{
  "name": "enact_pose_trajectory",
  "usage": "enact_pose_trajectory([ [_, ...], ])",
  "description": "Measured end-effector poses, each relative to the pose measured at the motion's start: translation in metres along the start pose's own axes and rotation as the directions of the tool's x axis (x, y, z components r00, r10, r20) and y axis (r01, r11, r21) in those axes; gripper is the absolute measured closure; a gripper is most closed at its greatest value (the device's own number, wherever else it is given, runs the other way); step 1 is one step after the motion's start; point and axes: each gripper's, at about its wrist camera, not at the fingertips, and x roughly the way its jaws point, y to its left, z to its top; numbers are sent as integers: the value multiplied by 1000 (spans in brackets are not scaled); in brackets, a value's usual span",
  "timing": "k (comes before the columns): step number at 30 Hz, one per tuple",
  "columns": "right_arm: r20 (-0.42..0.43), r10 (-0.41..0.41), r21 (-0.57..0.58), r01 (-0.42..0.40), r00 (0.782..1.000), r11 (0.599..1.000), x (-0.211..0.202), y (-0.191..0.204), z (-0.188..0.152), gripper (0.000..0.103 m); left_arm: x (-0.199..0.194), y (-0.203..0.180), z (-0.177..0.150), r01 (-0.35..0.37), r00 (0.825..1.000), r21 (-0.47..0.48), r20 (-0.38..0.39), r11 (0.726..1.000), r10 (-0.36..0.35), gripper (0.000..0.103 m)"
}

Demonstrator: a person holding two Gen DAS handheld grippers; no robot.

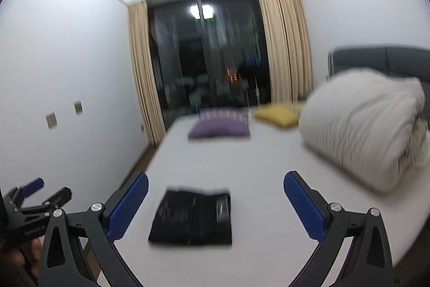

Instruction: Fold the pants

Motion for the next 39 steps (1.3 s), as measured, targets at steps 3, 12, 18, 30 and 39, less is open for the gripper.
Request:
enact_pose_trajectory([
  [3, -105, -17, 20, 19, 994, 1000, 18, 2, -21, 0, 21, 2, -25, -19, 994, -22, -109, 1000, 16, 0],
  [12, -297, -47, 36, 60, 954, 998, 63, 16, -70, 0, 64, 10, -83, -35, 962, -53, -271, 998, 19, 0],
  [18, -314, -49, -6, 50, 948, 999, 71, 26, -80, 0, 92, 9, -95, -35, 953, -61, -304, 998, 15, 0],
  [30, -318, -53, -29, 47, 947, 998, 74, 29, -84, 0, 107, 6, -100, -26, 945, -56, -326, 998, 6, 0],
  [39, -329, -50, -36, 41, 943, 999, 75, 27, -85, 0, 109, 6, -103, -30, 942, -58, -336, 998, 9, 0],
])
